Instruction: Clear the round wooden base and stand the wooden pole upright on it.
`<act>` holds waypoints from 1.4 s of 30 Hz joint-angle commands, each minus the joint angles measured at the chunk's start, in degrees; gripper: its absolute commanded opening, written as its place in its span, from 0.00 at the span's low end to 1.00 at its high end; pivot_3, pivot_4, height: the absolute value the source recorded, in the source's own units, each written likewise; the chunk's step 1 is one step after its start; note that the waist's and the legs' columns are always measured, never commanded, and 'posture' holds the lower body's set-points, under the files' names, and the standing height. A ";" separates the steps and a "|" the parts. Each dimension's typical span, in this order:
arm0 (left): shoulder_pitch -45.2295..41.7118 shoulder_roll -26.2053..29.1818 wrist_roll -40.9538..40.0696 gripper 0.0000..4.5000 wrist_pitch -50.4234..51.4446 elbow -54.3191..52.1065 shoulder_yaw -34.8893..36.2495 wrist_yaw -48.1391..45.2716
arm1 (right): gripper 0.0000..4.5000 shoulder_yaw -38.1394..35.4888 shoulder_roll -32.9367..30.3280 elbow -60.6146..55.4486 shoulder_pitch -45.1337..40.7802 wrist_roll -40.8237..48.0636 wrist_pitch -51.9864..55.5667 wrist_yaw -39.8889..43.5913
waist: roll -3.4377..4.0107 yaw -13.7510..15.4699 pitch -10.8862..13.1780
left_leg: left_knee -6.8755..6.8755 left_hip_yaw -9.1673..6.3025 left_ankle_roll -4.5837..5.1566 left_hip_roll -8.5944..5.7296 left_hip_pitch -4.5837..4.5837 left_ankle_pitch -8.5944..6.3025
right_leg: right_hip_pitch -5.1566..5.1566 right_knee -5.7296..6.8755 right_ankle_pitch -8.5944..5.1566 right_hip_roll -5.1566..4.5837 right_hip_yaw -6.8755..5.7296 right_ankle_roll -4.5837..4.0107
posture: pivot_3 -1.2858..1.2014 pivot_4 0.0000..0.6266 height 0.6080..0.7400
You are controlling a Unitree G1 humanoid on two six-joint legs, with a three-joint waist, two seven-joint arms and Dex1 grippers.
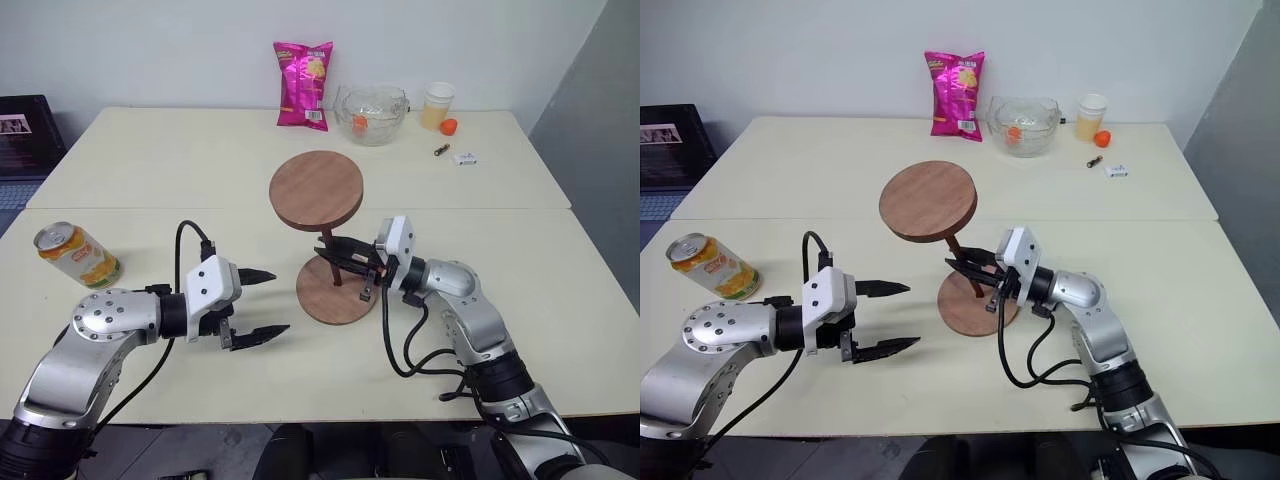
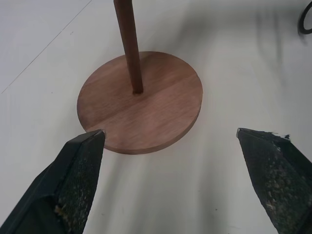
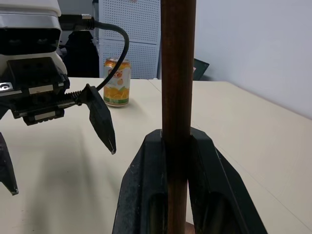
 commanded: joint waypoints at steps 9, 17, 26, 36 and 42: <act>0.90 -0.31 0.90 1.00 -2.97 0.86 0.35 0.04 | 0.05 2.09 0.06 -0.39 0.25 -1.23 -0.49 -0.10 | -0.01 0.02 -0.01 | 0.00 -0.01 0.00 0.00 0.00 0.00 | 0.00 0.00 0.00 0.00 0.00 0.00 | 0.52 0.24 1.00; 0.69 -0.58 1.02 1.00 -3.18 1.06 0.31 0.29 | 0.05 0.03 -0.94 2.33 0.36 0.09 5.65 -1.39 | -0.04 0.02 -0.05 | 0.00 -0.02 0.00 0.00 0.05 0.00 | 0.05 0.00 0.00 0.00 -0.01 0.00 | 0.52 0.24 1.00; -0.70 -2.13 0.33 1.00 -2.02 0.87 0.17 1.52 | 0.05 0.11 -2.82 5.67 3.25 -1.45 5.67 -1.15 | -0.11 0.23 -0.32 | 0.01 -0.01 0.01 -0.01 0.23 0.00 | 0.23 0.00 0.00 -0.01 -0.01 0.00 | 0.52 0.24 1.00; -0.18 -1.89 1.19 1.00 -3.31 1.72 -0.17 0.59 | 0.05 2.33 -3.03 4.71 2.10 -2.63 10.17 -3.24 | -0.11 0.23 -0.53 | -0.13 -0.01 0.03 -0.01 0.99 -0.02 | 0.93 -0.06 -0.05 -0.01 0.00 -0.03 | 0.52 0.24 1.00; -0.64 -1.77 1.77 1.00 -3.40 2.09 -0.44 0.59 | 0.05 3.60 -3.97 5.29 1.24 -3.49 14.84 -4.69 | -0.10 0.22 -0.68 | -0.13 -0.02 0.03 0.00 0.99 -0.02 | 0.92 -0.05 -0.05 -0.01 0.01 -0.03 | 0.52 0.24 1.00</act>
